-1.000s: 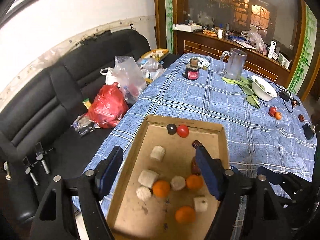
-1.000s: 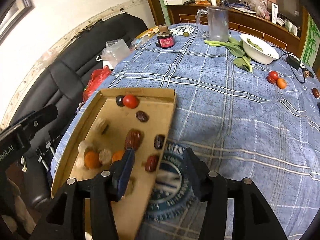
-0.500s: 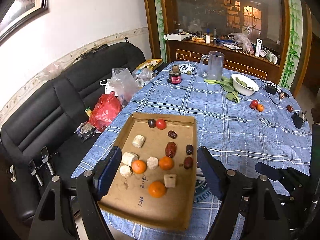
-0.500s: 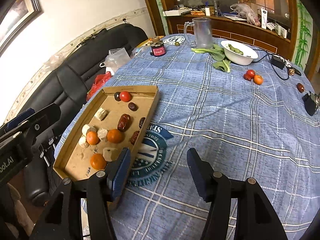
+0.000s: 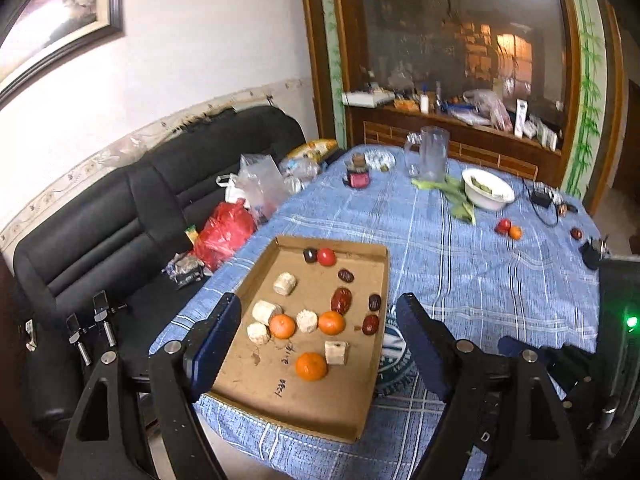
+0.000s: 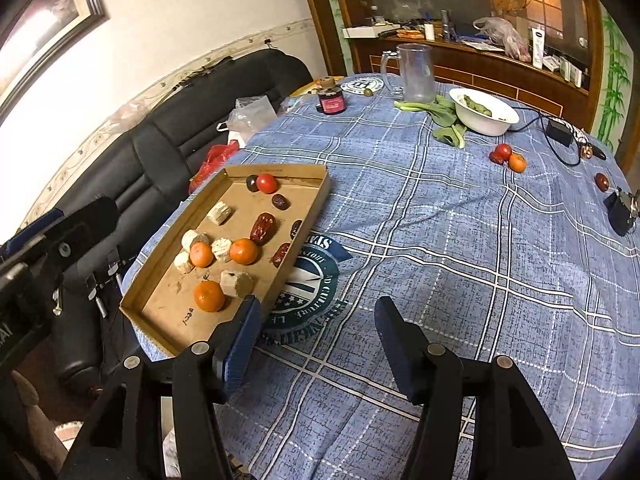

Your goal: Organize fruits

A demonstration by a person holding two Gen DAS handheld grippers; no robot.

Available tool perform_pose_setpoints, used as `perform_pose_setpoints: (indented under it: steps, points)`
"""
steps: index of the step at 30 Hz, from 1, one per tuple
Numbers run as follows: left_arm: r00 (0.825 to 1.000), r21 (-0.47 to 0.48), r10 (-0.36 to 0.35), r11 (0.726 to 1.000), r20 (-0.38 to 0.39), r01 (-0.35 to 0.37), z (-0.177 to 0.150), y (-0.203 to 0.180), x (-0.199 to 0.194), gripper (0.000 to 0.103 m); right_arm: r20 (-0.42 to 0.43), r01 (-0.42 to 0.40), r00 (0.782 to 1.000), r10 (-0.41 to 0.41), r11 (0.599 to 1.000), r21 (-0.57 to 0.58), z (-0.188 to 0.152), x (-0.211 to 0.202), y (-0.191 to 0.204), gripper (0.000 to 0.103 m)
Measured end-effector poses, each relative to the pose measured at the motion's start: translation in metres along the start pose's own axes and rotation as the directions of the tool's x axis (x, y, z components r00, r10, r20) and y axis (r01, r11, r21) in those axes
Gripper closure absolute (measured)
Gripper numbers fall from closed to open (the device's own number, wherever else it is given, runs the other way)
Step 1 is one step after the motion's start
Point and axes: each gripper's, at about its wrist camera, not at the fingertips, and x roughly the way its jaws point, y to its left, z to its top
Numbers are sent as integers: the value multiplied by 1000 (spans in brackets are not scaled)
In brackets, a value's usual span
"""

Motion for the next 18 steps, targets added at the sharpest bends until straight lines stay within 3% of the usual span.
perform_pose_setpoints:
  steps: [6, 8, 13, 18]
  points:
    - [987, -63, 46, 997, 156, -37, 2, 5, -31, 1, 3, -13, 1000, 13, 1000, -23, 0, 1, 3, 38]
    - [981, -85, 73, 995, 179, -59, 2, 8, -35, 0, 1, -19, 1000, 19, 999, -29, 0, 1, 3, 38]
    - [983, -122, 155, 982, 94, -143, -1, 16, -16, 0, -7, -25, 1000, 25, 999, -38, 0, 6, 4, 38]
    - [991, -144, 129, 980, -43, -134, -13, 24, 15, 0, -31, -29, 999, 28, 998, -49, -3, 15, 5, 37]
